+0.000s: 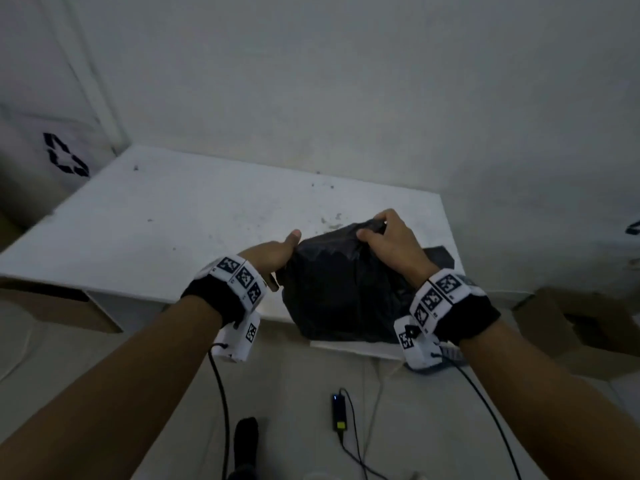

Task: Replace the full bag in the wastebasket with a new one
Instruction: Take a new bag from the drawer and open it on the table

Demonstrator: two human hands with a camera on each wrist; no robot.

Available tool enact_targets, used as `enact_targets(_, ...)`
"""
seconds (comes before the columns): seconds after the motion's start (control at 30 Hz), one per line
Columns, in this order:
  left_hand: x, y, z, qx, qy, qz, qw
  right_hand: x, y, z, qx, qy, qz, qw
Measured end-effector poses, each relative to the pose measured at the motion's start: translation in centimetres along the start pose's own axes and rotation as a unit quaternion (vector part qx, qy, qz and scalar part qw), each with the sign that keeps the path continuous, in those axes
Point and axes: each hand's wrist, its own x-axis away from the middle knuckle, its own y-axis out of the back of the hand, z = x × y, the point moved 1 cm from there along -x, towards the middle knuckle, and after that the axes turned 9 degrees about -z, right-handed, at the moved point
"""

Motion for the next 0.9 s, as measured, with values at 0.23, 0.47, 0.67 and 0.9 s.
enact_targets(0.23,-8.0,12.4,-1.6,0.171,-0.063,-0.131,0.974,-9.0,-3.9,9.5,0.004,0.221,-0.112,0.969)
enact_targets(0.47,-15.0,13.8,2.7,0.072,-0.236,-0.194,0.95,-11.4,-10.9,5.5,0.087,0.248,-0.135,0.955)
enact_targets(0.67,-20.7,8.2,8.9,-0.092,-0.11,0.009,0.99,-10.9,-16.8,-4.4,0.212,0.044,0.125,0.968)
enact_targets(0.9,-25.4,5.5,10.3,0.003,0.003,-0.007,1.0,-15.0,-17.3,-6.9,0.139,-0.024,0.125,0.982)
